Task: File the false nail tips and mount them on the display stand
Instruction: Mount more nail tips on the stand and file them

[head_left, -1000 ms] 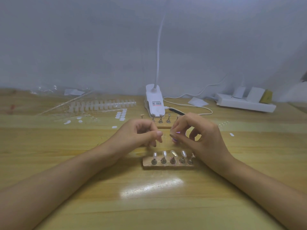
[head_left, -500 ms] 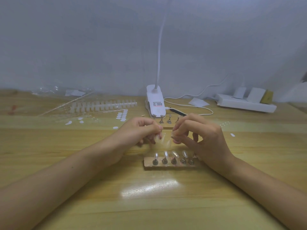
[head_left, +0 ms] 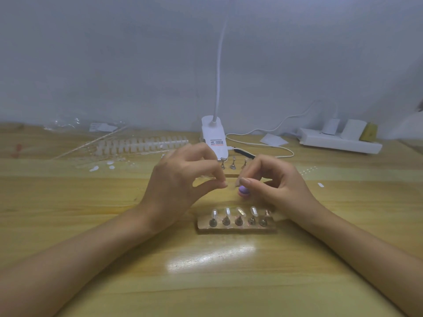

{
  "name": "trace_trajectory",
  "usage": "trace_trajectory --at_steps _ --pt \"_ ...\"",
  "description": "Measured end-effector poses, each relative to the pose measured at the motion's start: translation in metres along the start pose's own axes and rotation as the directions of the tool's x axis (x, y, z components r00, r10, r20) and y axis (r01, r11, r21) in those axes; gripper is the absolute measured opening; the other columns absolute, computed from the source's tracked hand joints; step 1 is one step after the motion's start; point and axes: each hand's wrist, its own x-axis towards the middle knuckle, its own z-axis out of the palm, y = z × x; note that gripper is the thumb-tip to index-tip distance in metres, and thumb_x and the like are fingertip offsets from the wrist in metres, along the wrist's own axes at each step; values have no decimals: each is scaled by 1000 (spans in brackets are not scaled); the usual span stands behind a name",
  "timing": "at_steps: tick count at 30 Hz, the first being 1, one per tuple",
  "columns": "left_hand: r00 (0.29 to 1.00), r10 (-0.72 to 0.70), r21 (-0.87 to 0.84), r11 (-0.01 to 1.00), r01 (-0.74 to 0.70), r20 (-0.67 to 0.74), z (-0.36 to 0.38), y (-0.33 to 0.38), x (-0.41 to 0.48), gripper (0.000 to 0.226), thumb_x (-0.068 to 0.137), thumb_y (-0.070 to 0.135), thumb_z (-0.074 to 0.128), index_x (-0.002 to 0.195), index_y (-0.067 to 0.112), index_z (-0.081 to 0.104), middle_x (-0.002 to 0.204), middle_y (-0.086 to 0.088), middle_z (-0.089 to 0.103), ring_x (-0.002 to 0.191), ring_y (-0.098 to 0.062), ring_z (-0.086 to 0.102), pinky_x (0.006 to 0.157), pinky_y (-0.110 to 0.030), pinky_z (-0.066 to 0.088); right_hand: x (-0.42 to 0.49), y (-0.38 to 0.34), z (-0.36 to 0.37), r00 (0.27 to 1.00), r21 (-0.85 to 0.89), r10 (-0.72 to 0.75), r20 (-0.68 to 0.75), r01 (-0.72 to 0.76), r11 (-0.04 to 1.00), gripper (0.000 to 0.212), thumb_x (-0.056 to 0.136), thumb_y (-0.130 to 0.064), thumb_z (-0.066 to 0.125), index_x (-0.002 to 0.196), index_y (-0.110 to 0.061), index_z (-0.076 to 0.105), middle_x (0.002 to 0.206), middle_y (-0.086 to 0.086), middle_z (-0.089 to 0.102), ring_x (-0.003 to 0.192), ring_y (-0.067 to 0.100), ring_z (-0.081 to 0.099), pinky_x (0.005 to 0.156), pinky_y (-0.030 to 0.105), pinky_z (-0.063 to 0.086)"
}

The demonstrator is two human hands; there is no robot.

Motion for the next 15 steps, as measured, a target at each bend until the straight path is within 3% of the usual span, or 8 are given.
trace_trajectory --at_steps 4,7,11,15 --pt "995 89 100 991 -85 -46 1 0 0 18 82 37 72 73 21 73 84 8 61 74 -24 58 67 -49 46 3 0 -1 998 49 45 39 -47 998 15 85 -18 70 80 -7 62 88 14 69 79 38 65 73 55 51" --pt "991 120 123 986 -111 -66 0 0 0 20 82 38 68 72 22 74 84 7 62 72 -22 56 67 -46 44 5 0 -1 995 66 65 74 -70 995 12 85 -18 68 81 -9 62 91 17 69 75 26 63 72 39 49" --pt "978 184 167 972 -167 -94 1 0 1 20 82 37 70 70 21 73 83 6 64 70 -24 56 65 -42 41 6 2 -1 987 101 90 131 -104 989 10 86 -16 67 81 -10 62 89 8 68 74 18 61 61 20 46" --pt "984 155 120 982 -144 -86 3 1 1 18 82 35 72 73 20 73 85 7 64 75 -24 57 67 -44 44 5 2 -2 984 131 99 147 -119 984 12 85 -24 70 80 -17 62 86 13 63 74 22 57 50 21 40"
